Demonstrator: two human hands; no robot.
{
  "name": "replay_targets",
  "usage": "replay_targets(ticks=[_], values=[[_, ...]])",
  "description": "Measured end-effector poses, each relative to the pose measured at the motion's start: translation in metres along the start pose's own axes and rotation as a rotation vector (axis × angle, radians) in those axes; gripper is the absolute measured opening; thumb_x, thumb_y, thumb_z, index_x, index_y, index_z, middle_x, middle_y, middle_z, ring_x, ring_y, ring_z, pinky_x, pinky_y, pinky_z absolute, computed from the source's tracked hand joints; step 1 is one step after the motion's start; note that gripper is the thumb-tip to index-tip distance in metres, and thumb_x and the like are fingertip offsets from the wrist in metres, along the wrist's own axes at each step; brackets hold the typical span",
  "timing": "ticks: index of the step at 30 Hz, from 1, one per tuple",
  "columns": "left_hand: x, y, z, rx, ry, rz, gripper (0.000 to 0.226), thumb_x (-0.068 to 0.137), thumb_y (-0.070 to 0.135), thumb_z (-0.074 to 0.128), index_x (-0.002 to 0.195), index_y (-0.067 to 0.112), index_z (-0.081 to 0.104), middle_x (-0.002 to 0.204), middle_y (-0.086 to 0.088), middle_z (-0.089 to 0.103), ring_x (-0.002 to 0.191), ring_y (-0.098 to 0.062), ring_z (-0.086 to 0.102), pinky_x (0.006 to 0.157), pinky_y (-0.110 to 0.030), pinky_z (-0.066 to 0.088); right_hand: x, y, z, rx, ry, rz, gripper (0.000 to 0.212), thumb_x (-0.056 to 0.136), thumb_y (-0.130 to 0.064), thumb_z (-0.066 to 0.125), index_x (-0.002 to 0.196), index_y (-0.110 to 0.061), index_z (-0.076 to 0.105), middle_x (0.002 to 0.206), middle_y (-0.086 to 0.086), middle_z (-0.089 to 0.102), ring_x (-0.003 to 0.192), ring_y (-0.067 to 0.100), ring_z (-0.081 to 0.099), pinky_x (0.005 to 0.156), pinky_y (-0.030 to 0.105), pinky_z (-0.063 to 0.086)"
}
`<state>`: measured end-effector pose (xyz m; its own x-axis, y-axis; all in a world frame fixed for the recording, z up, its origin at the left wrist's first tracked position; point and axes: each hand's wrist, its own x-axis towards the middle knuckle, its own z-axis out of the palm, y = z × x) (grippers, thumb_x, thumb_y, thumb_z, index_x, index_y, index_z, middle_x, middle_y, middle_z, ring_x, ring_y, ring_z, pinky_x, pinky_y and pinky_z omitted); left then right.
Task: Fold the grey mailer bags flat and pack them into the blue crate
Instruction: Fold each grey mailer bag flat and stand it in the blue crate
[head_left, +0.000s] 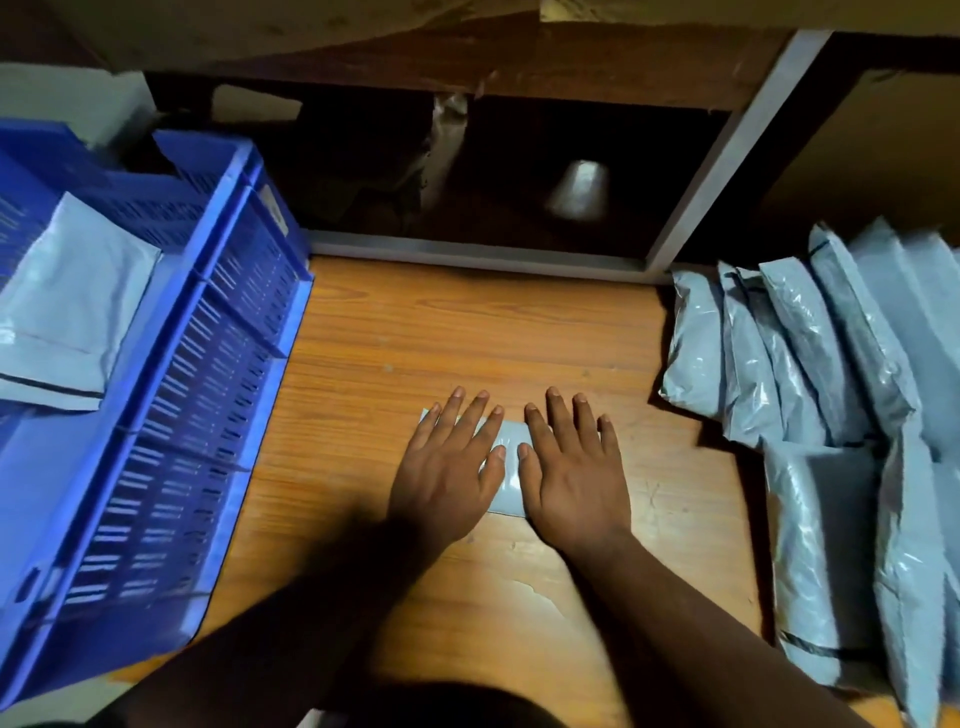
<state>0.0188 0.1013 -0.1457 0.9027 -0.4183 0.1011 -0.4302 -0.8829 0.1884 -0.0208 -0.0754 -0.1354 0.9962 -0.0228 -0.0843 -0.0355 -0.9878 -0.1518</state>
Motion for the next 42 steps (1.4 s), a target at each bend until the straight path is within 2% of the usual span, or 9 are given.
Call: replay_targets(ticks=[4,7,9,11,14,18,30,34,42], values=[[-0.004,0.001,-0.004,-0.049,-0.042,-0.018,0.055,0.107,0.049,0.032,0.153,0.024,0.046,0.162,0.003,0.039,0.154,-0.018,0.027,0.127,-0.04,0.016,-0.003,0.005,-0.002,0.061,-0.025,-0.046,0.06,0.109,-0.048,0.017,0.158,-0.021,0.041,0.167,0.008,0.031,0.155,0.035,0.023,0.124,0.055,0.02],[0.002,-0.002,-0.017,-0.333,-0.06,-0.086,0.06,0.105,0.054,0.042,0.157,0.025,0.038,0.162,0.013,0.031,0.153,-0.007,0.021,0.126,-0.031,0.012,-0.002,0.019,-0.013,0.11,-0.026,-0.093,0.062,0.109,-0.05,0.015,0.158,-0.02,0.039,0.168,0.004,0.029,0.156,0.03,0.022,0.127,0.048,0.017],[0.007,-0.004,-0.024,-0.502,-0.018,-0.107,0.05,0.106,0.046,0.048,0.148,0.02,0.052,0.156,0.011,0.042,0.152,-0.007,0.025,0.125,-0.03,0.013,0.001,0.025,-0.022,0.172,-0.032,-0.092,0.061,0.109,-0.049,0.02,0.16,-0.018,0.035,0.169,0.003,0.026,0.156,0.025,0.023,0.127,0.042,0.016],[0.009,-0.002,-0.025,-0.398,0.069,-0.05,0.048,0.107,0.042,0.04,0.139,0.014,0.063,0.149,0.004,0.055,0.149,-0.013,0.036,0.127,-0.036,0.013,0.004,0.02,-0.032,0.199,0.028,-0.06,0.059,0.109,-0.045,0.026,0.159,-0.015,0.037,0.167,0.006,0.03,0.153,0.024,0.029,0.125,0.042,0.02],[0.007,0.005,-0.014,-0.194,0.002,0.026,0.059,0.108,0.044,0.024,0.15,0.013,0.051,0.156,-0.001,0.047,0.151,-0.016,0.032,0.127,-0.039,0.015,0.009,-0.001,-0.026,0.158,0.059,-0.115,0.056,0.109,-0.04,0.025,0.155,-0.014,0.044,0.165,0.006,0.036,0.153,0.026,0.03,0.126,0.048,0.02],[0.002,0.01,-0.001,-0.004,0.038,0.053,0.054,0.11,0.037,0.027,0.147,0.009,0.054,0.153,-0.006,0.052,0.149,-0.022,0.038,0.121,-0.048,0.031,0.01,-0.011,-0.006,0.092,0.005,-0.127,0.056,0.111,-0.038,0.021,0.157,-0.014,0.041,0.165,0.005,0.035,0.154,0.028,0.028,0.125,0.05,0.023],[0.003,0.012,0.004,-0.046,0.105,0.025,0.048,0.108,0.034,0.037,0.145,0.011,0.057,0.154,-0.005,0.05,0.147,-0.02,0.042,0.124,-0.04,0.026,0.015,-0.009,-0.001,0.109,0.007,-0.14,0.056,0.11,-0.038,0.023,0.158,-0.014,0.04,0.166,0.005,0.033,0.156,0.028,0.025,0.126,0.049,0.021],[-0.008,-0.001,0.001,-0.174,0.071,-0.079,0.058,0.11,0.046,0.025,0.151,0.013,0.049,0.157,-0.002,0.046,0.149,-0.018,0.037,0.123,-0.045,0.028,-0.003,0.019,-0.005,0.083,0.013,-0.058,0.06,0.11,-0.046,0.017,0.159,-0.017,0.037,0.168,0.002,0.03,0.156,0.026,0.022,0.127,0.049,0.015],[-0.007,-0.001,-0.003,-0.178,0.003,-0.113,0.057,0.11,0.042,0.02,0.154,0.015,0.045,0.163,0.001,0.036,0.155,-0.017,0.023,0.127,-0.041,0.019,-0.008,0.033,-0.005,0.117,-0.017,-0.026,0.06,0.11,-0.045,0.014,0.163,-0.019,0.025,0.172,0.0,0.015,0.159,0.025,0.008,0.129,0.048,0.009]])
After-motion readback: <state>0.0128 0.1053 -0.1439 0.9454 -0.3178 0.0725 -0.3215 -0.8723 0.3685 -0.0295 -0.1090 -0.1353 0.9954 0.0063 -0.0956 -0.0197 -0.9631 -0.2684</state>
